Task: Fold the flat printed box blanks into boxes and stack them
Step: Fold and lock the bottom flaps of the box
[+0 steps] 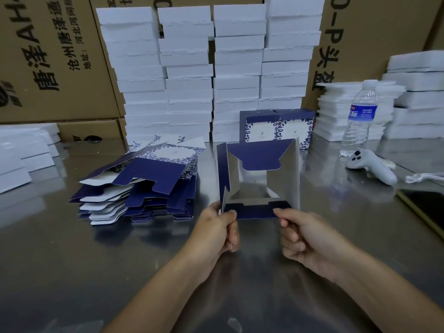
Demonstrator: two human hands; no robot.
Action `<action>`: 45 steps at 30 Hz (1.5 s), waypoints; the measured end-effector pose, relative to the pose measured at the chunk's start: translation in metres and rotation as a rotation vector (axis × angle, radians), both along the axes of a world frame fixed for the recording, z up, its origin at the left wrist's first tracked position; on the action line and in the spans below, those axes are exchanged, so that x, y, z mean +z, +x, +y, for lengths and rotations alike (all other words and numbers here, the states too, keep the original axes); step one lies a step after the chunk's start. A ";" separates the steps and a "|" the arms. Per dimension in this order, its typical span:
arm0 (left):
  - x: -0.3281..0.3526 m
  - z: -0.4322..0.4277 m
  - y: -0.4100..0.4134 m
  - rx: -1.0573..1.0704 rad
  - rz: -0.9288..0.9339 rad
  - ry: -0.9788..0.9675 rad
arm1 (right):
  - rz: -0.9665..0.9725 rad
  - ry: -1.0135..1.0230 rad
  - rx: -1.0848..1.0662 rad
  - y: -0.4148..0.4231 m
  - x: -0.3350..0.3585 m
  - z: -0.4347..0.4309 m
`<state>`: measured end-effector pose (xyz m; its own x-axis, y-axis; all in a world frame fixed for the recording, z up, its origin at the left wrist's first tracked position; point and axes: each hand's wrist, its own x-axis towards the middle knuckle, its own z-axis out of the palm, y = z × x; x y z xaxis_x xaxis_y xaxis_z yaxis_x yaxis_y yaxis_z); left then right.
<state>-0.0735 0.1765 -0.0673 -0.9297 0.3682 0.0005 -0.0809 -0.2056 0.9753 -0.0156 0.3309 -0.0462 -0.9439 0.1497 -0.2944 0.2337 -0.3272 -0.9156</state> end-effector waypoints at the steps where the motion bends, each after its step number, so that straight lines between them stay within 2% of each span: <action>1: -0.001 -0.001 0.000 0.008 0.012 -0.017 | 0.002 0.041 -0.003 0.000 -0.001 0.001; 3: -0.001 -0.003 -0.001 0.036 0.042 -0.068 | 0.009 0.181 -0.030 0.000 -0.001 0.001; 7: -0.003 -0.008 -0.004 0.067 0.078 -0.172 | 0.136 0.844 -0.125 -0.001 -0.008 0.002; 8: -0.003 -0.009 -0.004 0.063 0.089 -0.201 | 0.140 0.902 -0.138 -0.003 -0.010 0.003; 12: -0.001 -0.008 0.002 0.012 0.069 -0.253 | 0.103 0.863 -0.144 -0.006 -0.012 0.009; 15: 0.002 -0.008 0.000 0.031 0.017 -0.261 | 0.149 1.044 -0.150 -0.004 -0.015 0.010; 17: 0.001 -0.010 -0.001 0.123 0.108 -0.389 | 0.167 1.286 -0.180 -0.001 -0.017 0.011; 19: -0.001 -0.014 -0.001 0.257 0.321 -0.623 | 0.250 1.426 -0.231 0.001 -0.018 0.012; 21: 0.001 -0.020 0.002 0.343 0.499 -0.775 | 0.449 1.295 -0.212 0.000 -0.018 0.013; 22: 0.003 -0.022 0.004 0.351 0.557 -0.770 | 0.552 1.204 -0.185 -0.001 -0.018 0.013; 26: 0.009 -0.024 0.009 0.209 0.648 -0.367 | 0.797 1.009 -0.088 -0.002 -0.018 0.012; 31: 0.015 -0.025 0.016 0.155 0.692 -0.300 | 0.858 0.902 -0.020 -0.002 -0.017 0.011; 37: 0.019 -0.028 0.016 0.128 0.547 -0.078 | 0.896 0.768 -0.124 -0.003 -0.015 0.007; 42: 0.018 -0.029 0.014 0.182 0.531 -0.117 | 0.903 0.760 -0.251 -0.005 -0.016 0.007; 45: 0.016 -0.026 0.015 0.202 0.541 -0.137 | 0.807 0.694 -0.265 -0.009 -0.018 0.007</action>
